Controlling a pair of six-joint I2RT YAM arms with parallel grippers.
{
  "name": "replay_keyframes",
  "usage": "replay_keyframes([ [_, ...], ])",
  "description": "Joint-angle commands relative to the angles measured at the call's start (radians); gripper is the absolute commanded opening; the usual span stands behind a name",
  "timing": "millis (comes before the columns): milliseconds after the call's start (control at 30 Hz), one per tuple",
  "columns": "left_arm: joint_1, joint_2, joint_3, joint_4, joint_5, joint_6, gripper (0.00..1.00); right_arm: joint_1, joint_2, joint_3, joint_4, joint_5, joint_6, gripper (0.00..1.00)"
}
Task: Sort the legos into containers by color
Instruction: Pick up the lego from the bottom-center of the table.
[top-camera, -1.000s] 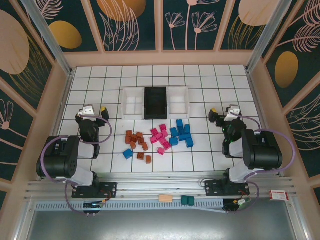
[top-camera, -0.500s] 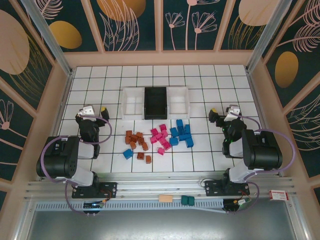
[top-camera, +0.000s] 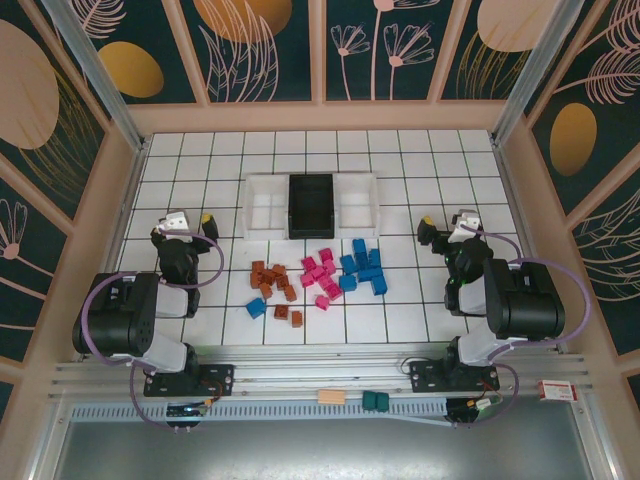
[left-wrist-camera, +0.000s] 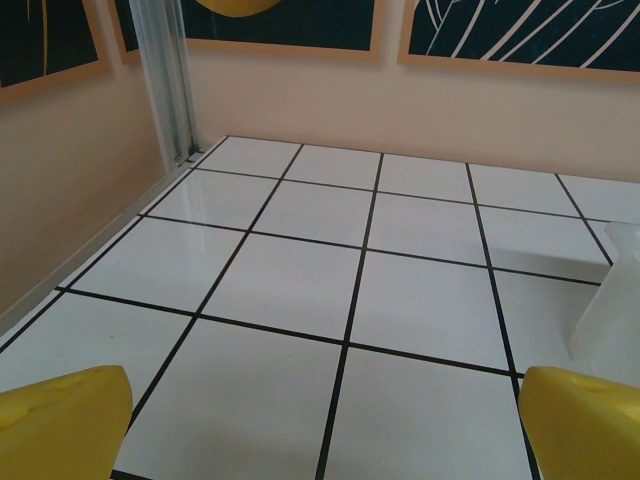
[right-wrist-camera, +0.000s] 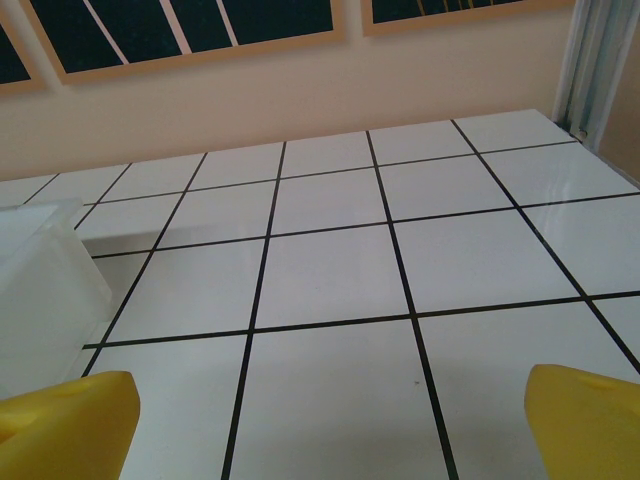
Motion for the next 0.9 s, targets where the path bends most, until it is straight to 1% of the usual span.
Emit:
replay_keyframes([
  [0,-0.006,0.012,0.017,0.046,-0.001,0.009,0.99,-0.006,0.011,0.020,0.049,-0.001,0.011,0.99],
  [867,-0.006,0.010,0.017,0.046,-0.002,0.009,0.99,-0.008,0.011,0.017,0.054,-0.007,0.014,0.99],
])
